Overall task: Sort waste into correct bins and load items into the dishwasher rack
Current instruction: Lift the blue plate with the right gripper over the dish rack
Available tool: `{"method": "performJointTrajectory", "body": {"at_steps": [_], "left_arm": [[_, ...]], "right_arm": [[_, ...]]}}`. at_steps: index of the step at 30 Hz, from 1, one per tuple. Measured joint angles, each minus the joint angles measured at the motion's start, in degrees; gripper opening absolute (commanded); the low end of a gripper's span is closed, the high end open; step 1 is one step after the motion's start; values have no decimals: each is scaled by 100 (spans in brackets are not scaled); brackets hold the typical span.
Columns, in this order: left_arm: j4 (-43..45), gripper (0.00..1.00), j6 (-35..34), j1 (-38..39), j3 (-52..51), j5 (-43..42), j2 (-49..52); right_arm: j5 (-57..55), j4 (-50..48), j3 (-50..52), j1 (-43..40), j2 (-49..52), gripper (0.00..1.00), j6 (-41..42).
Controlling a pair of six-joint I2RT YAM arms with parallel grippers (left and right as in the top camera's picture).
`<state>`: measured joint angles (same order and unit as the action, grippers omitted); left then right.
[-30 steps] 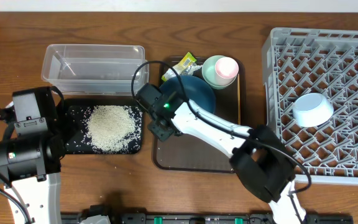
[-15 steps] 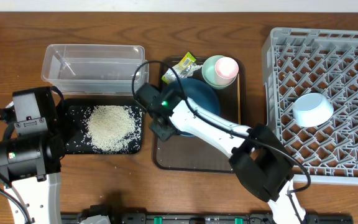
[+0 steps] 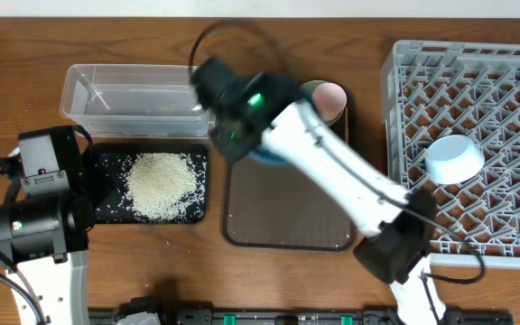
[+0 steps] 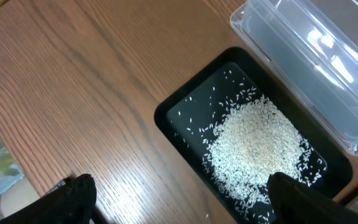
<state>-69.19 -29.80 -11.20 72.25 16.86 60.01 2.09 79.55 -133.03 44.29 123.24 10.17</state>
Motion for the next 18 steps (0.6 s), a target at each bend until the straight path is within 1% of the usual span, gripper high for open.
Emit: {"method": "performJointTrajectory", "body": {"at_steps": [3, 6, 7, 9, 11, 12, 13, 15, 18], "left_arm": [[0, 91, -2, 0, 0, 0, 2], [0, 91, 0, 0, 0, 0, 2], [0, 91, 0, 0, 0, 0, 2], [2, 90, 0, 0, 0, 0, 2], [0, 90, 0, 0, 0, 0, 2], [2, 90, -2, 0, 0, 0, 2], [0, 91, 0, 0, 0, 0, 2], [0, 90, -2, 0, 0, 0, 2], [0, 90, 0, 0, 0, 0, 0]], "right_arm": [[321, 315, -726, -726, -57, 1, 13], [715, 417, -1071, -1668, -210, 1, 13], [918, 444, -1119, -2140, -291, 1, 11], [1204, 514, -1147, -2833, -391, 1, 4], [1613, 608, -1156, -3845, -444, 1, -48], [1716, 614, -1154, -4041, -444, 1, -76], [1947, 605, -1141, -4461, -444, 1, -151], [2343, 568, -1073, -5036, -444, 1, -284], [3254, 380, -879, -5947, -444, 1, -605]]}}
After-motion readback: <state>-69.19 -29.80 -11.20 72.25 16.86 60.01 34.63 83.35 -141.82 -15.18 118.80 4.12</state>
